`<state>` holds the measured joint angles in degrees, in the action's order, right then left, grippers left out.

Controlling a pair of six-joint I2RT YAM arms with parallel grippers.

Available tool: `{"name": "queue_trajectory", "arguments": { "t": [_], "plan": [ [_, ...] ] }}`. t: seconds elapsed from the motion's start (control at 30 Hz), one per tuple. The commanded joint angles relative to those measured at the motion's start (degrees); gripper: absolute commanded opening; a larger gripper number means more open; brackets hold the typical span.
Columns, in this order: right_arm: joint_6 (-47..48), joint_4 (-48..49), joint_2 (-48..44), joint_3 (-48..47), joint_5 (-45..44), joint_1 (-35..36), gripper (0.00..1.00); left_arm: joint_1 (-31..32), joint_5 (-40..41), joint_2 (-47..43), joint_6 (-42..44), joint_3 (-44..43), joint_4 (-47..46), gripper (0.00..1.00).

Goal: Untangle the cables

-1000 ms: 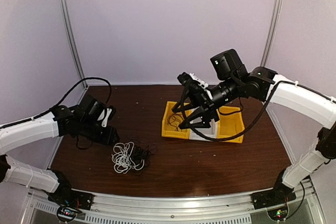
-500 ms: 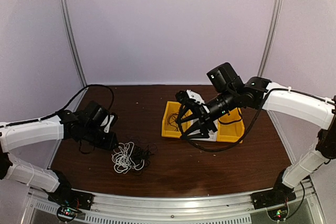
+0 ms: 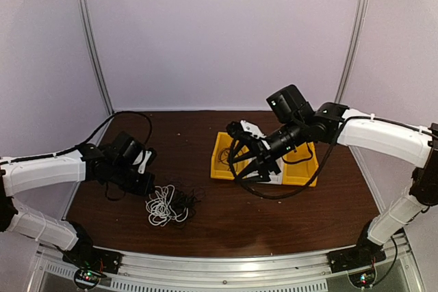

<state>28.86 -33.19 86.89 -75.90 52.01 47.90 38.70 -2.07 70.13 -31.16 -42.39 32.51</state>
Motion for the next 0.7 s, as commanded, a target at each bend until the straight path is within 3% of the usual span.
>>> {"name": "queue_trajectory", "arguments": {
  "t": [0.0, 0.13, 0.47, 0.67],
  "plan": [
    [0.2, 3.7, -0.2, 3.4, -2.4, 0.1, 0.7, 0.1, -1.9, -0.6, 1.0, -2.2, -1.8, 0.0],
    [-1.4, 9.0, 1.7, 5.0, -5.2, 0.1, 0.68, 0.1, -2.6, -3.6, 2.0, -7.9, -0.1, 0.0],
    [-9.8, 18.6, 9.5, -6.8, -8.6, 0.1, 0.64, 0.2, -4.4, -7.5, 5.7, -24.8, 6.5, 0.0],
    [-16.9, 23.9, 14.7, -11.8, -5.6, 0.8, 0.64, 0.2, -4.0, -9.3, 8.4, -34.2, 6.6, 0.0]
  ]
}}
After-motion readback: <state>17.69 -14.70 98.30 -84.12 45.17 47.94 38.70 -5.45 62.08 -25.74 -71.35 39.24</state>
